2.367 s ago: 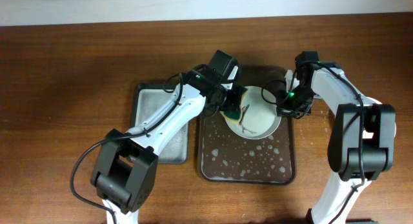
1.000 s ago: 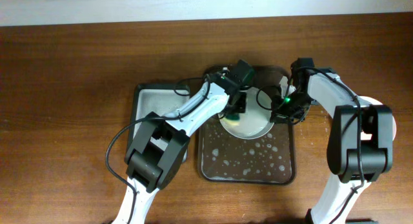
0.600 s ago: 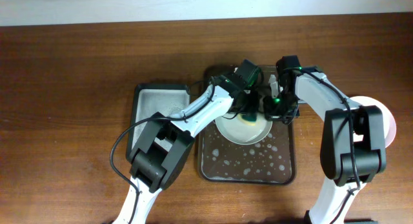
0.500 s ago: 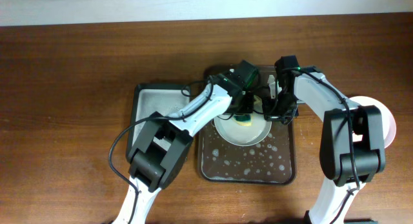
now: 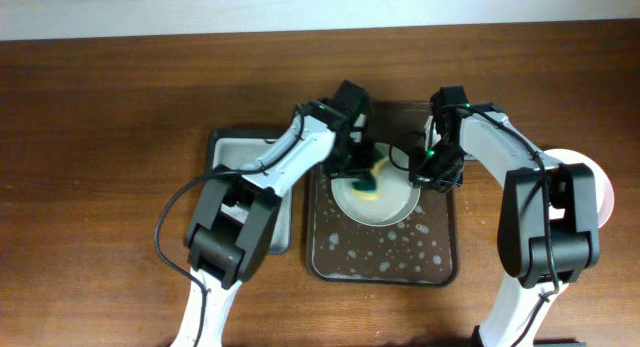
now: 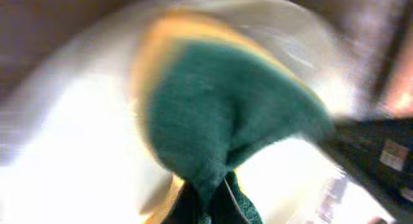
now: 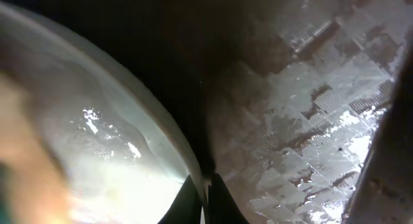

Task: Clean dirty plates on tray and stack at the side
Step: 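Scrub the white plate with the sponge while the right gripper holds its rim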

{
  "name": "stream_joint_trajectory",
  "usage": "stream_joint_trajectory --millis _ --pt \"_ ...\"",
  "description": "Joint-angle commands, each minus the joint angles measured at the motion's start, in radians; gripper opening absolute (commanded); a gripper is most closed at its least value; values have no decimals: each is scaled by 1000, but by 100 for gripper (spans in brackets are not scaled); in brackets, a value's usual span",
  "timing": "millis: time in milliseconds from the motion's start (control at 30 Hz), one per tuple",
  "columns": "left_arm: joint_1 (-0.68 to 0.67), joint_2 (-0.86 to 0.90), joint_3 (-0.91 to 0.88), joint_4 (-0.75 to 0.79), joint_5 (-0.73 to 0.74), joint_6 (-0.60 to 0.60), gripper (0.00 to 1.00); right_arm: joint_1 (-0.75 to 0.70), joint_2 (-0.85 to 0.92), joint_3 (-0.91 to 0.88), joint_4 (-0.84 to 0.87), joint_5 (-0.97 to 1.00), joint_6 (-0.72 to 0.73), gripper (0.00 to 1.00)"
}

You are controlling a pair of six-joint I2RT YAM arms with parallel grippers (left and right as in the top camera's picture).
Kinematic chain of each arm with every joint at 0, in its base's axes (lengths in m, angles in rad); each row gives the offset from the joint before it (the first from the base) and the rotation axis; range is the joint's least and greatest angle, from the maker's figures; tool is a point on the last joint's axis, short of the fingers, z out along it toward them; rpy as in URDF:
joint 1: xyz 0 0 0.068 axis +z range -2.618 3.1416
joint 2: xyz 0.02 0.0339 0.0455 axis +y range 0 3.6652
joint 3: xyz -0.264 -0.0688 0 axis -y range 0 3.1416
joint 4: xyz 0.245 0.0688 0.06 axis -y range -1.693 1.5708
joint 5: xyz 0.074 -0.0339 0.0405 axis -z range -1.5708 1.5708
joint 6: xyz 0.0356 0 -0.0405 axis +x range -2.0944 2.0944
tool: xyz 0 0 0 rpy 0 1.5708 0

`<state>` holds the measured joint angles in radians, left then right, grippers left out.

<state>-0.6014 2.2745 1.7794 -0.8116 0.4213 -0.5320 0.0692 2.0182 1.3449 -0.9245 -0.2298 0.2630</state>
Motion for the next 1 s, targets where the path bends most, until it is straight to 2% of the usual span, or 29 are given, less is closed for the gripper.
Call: stream_joint_trajectory --millis 0,167,333,433,533,667,800,900,967 --pt "-100 18 -10 34 219 -6 0 -26 42 -32 10 70 151 4" --pt "-129 18 -10 13 157 -27 0 -53 42 -32 21 19 165 4" --pt "-100 18 -10 -76 -122 -26 0 -77 42 -32 20 5 160 4" --pt "-88 18 -10 -71 -200 14 0 -76 42 -32 17 5 121 4" --pt "-88 18 -10 -106 -397 64 0 -76 42 -32 12 5 87 4" --pt "-87 18 -10 -204 -637 62 0 -76 42 -32 5 5 81 4" --pt "-87 18 -10 -254 -806 43 0 -76 42 -32 5 5 57 4" --pt "-87 17 -7 -265 -850 43 0 -76 42 -32 -1 6 22 4" --pt "-87 13 18 -275 -761 43 0 -76 42 -32 -1 5 12 4"
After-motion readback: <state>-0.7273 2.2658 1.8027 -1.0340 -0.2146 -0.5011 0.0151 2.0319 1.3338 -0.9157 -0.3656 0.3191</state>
